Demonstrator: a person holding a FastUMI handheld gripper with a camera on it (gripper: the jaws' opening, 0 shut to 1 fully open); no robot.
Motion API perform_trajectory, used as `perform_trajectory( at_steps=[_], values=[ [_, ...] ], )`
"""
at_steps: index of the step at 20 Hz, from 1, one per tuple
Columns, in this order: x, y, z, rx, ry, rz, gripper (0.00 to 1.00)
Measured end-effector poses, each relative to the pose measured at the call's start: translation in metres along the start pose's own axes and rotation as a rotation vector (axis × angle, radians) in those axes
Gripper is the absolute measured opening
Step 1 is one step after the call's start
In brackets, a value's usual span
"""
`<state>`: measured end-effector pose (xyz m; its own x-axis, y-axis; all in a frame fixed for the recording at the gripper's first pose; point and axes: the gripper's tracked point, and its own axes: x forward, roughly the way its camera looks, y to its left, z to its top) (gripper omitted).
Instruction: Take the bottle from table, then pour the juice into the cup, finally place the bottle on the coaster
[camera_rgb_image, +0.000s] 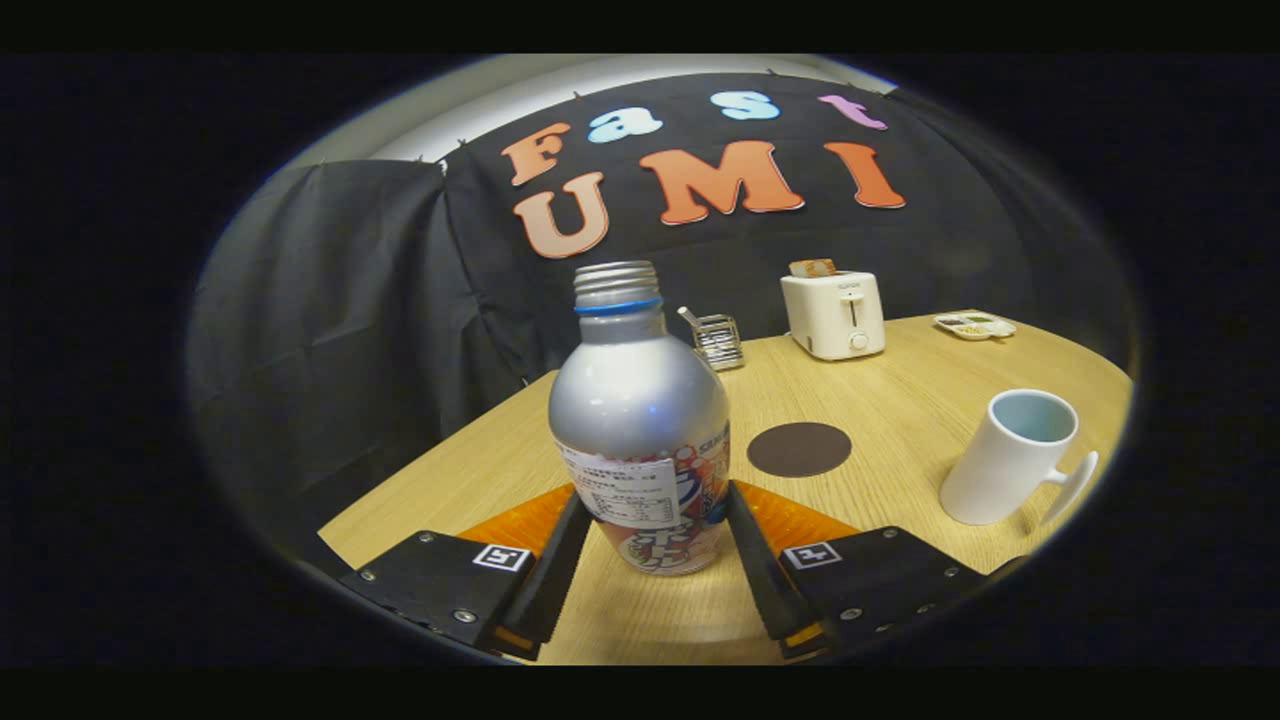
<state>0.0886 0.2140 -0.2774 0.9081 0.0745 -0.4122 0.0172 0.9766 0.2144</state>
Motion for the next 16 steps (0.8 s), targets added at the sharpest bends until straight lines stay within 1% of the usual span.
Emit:
perform_trajectory(
  at_steps=[4,5,10,16],
  values=[
    [-0.01,-0.02,0.016,0.139,-0.018,0.017,0.77],
    [-0.011,-0.025,0.018,0.177,-0.015,0.021,0.75],
    [-0.015,-0.041,0.013,0.337,0.014,0.048,0.74],
    [-0.019,-0.038,0.014,0.541,0.034,0.094,0.74]
  ],
)
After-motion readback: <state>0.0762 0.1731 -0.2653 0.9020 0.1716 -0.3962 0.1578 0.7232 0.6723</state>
